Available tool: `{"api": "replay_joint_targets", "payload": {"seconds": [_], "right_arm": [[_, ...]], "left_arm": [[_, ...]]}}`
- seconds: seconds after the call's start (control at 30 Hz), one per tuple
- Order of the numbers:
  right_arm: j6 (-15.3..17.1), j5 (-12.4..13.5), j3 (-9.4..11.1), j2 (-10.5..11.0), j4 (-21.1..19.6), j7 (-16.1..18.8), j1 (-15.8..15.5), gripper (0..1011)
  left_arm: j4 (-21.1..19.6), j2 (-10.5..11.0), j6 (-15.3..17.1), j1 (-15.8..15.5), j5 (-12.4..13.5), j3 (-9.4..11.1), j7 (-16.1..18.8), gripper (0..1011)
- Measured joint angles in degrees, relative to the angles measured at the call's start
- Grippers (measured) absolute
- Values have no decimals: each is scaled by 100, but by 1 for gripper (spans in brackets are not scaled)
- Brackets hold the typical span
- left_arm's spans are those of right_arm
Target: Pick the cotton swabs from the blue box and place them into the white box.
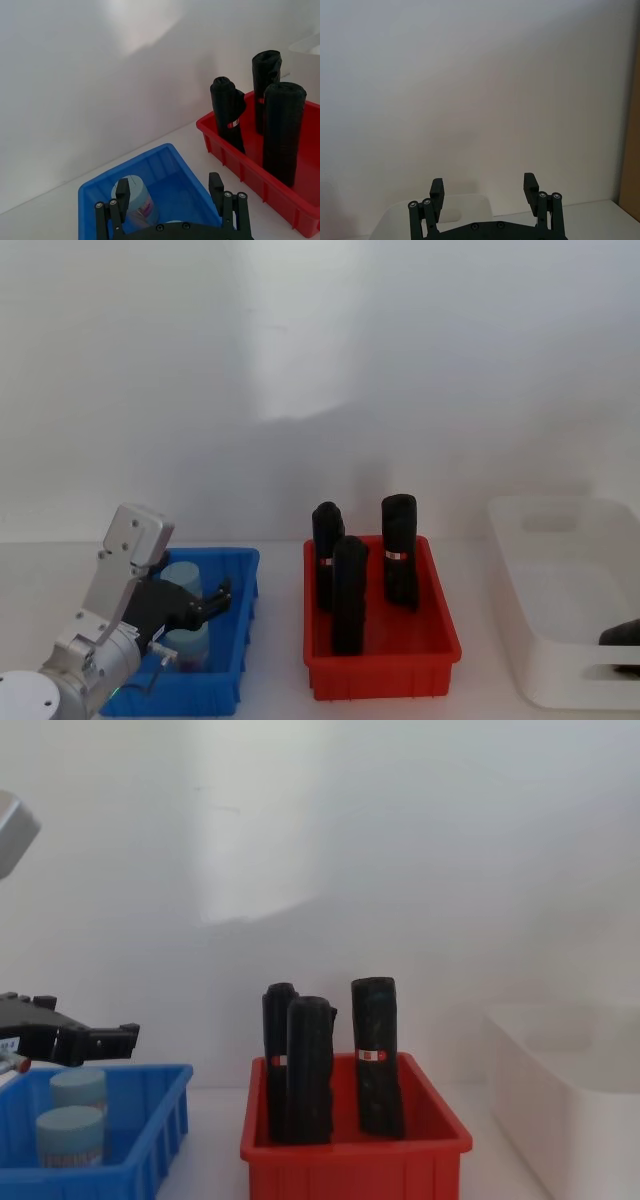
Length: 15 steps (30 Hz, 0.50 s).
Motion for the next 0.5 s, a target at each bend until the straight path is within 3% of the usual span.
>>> {"api": "replay_joint_targets", "payload": {"seconds": [0.5], "right_arm": [[0,0,-1,0,0,1,0,1002]], "left_arm": [[102,120,289,83,-176,-98,-328,1003]]}}
